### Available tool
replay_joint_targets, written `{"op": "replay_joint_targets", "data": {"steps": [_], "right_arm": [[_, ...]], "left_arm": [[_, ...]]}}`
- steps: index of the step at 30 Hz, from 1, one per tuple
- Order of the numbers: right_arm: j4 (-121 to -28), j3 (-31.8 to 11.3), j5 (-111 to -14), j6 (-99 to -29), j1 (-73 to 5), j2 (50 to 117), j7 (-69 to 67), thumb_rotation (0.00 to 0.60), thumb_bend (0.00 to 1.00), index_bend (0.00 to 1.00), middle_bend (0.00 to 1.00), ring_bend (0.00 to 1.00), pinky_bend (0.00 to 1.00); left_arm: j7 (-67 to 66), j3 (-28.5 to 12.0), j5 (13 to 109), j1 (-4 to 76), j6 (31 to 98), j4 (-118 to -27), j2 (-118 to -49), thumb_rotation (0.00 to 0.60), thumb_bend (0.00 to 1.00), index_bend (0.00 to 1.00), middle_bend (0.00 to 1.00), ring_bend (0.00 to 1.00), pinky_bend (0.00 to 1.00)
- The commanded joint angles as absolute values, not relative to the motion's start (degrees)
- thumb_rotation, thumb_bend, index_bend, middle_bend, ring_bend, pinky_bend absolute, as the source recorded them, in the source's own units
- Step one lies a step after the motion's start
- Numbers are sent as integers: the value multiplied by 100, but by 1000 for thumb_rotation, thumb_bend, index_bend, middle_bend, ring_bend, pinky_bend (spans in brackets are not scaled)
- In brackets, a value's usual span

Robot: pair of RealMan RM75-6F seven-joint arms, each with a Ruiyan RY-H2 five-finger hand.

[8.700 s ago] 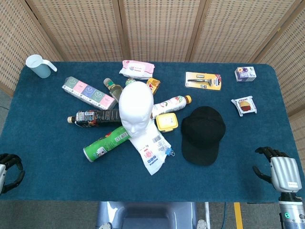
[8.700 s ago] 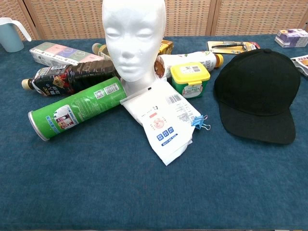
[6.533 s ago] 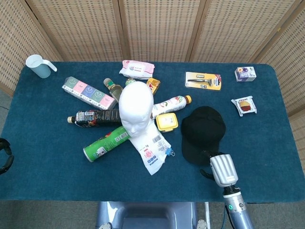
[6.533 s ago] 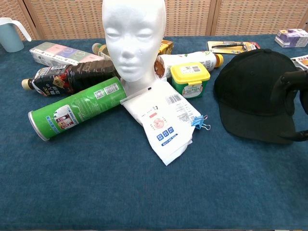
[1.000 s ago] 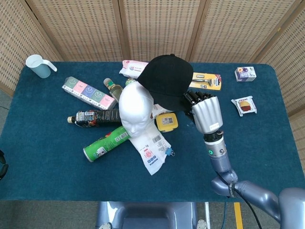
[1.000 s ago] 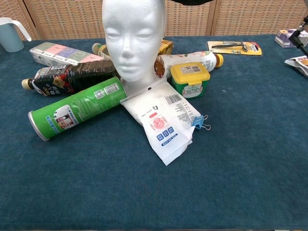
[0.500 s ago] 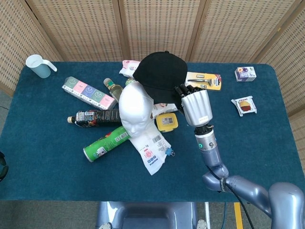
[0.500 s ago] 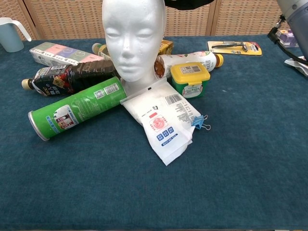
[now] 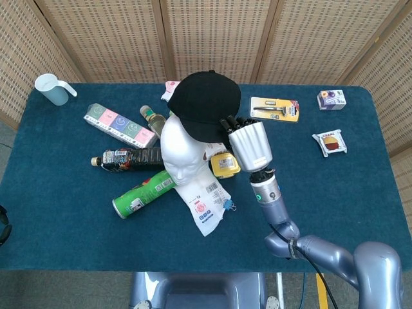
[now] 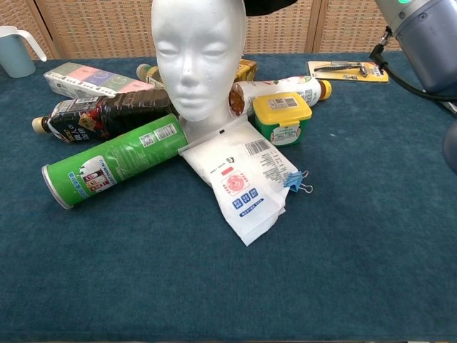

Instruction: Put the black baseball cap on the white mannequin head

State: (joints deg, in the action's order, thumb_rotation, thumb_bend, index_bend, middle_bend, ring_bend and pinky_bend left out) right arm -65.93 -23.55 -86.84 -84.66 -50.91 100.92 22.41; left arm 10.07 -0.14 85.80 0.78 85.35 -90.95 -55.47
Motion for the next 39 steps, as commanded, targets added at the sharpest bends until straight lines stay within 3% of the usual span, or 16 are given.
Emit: {"op": "replay_joint_targets", "data": {"steps": [1, 20, 39], "right_arm": [[-6666, -2305, -8718, -8492, -5100, 10105, 2322, 600, 409, 682, 663, 766, 925], [-7700, -1932, -8896, -8491, -4948, 10001, 3350, 600, 408, 690, 668, 770, 924], [-8133, -1774, -8984, -8306, -4901, 10121, 3883, 600, 409, 691, 669, 770, 924]], "left_arm": [[1027, -9, 8575, 77, 8523, -9065, -5564, 600, 349, 550, 415, 289, 299], [1098, 17, 8584, 115, 8417, -8940, -5666, 600, 349, 550, 415, 289, 299], [1156, 44, 8578, 135, 8332, -8853, -5738, 600, 349, 550, 415, 289, 299]]}}
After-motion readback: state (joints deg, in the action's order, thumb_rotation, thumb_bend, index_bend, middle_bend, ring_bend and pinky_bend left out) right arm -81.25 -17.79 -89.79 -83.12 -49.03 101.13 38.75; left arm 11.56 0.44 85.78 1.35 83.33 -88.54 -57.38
